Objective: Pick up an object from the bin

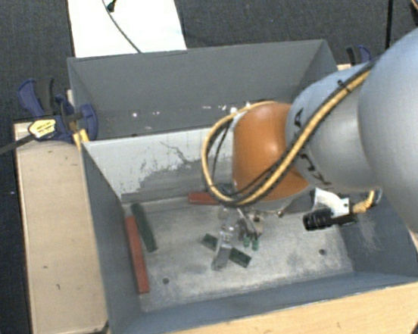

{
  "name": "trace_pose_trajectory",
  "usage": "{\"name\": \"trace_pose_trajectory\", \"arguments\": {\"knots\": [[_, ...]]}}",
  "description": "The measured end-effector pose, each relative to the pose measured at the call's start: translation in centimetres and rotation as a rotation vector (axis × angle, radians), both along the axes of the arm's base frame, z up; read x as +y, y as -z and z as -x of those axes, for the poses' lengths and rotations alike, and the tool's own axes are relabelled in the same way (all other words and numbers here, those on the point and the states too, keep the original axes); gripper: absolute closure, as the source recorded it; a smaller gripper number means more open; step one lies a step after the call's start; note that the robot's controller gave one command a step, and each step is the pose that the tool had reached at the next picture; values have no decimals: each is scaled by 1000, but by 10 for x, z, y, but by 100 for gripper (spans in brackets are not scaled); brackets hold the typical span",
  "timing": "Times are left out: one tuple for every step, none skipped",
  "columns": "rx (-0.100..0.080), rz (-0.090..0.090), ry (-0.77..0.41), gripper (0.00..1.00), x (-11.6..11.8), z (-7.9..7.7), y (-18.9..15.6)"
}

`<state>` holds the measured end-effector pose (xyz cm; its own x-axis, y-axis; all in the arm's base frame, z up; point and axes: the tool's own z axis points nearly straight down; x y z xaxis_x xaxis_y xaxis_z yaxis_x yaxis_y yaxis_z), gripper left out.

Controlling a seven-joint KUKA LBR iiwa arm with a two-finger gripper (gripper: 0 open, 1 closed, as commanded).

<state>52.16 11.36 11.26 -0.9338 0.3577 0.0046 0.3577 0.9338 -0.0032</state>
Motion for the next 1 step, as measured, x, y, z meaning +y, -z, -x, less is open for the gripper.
{"name": "trace_pose_trajectory", "arguments": {"knots": [[-1, 0, 142, 0, -8, 4, 44]]}}
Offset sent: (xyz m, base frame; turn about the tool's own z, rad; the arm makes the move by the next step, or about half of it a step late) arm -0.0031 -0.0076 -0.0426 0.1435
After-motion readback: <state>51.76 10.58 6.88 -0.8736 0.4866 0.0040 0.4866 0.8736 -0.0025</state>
